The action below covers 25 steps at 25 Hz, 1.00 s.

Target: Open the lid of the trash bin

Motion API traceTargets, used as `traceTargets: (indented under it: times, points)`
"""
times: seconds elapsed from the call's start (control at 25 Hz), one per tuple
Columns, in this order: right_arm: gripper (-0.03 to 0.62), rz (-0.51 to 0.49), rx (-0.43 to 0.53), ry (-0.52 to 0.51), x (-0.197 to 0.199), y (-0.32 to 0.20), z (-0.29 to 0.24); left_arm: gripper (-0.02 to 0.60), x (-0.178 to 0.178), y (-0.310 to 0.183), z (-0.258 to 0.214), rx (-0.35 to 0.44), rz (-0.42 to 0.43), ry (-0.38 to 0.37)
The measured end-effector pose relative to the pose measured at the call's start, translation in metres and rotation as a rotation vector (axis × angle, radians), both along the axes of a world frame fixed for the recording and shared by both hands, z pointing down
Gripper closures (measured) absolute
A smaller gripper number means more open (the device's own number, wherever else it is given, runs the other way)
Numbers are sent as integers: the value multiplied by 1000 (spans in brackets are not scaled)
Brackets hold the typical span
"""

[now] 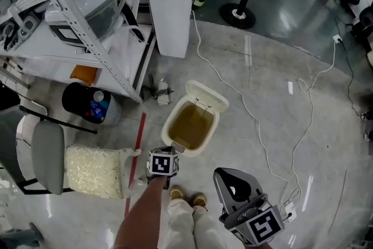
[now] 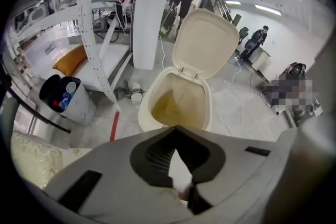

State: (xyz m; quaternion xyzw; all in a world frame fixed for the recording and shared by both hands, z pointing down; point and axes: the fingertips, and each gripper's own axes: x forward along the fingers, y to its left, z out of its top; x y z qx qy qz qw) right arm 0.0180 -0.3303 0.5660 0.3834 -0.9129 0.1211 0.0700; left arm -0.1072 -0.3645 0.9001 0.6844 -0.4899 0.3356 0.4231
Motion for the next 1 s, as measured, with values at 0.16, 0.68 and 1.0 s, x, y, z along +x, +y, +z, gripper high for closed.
traceTargets:
  times: [0.16, 0.68, 1.0]
  points:
    - [569, 1, 12, -15, -1, 1, -25, 583, 4, -13, -59, 88, -18, 34]
    - [569, -77, 2, -11, 2, 31, -131, 583, 5, -13, -327, 388, 9, 59]
    - [569, -143, 59, -15, -10, 54, -189, 583, 14, 23, -461, 572, 77, 81]
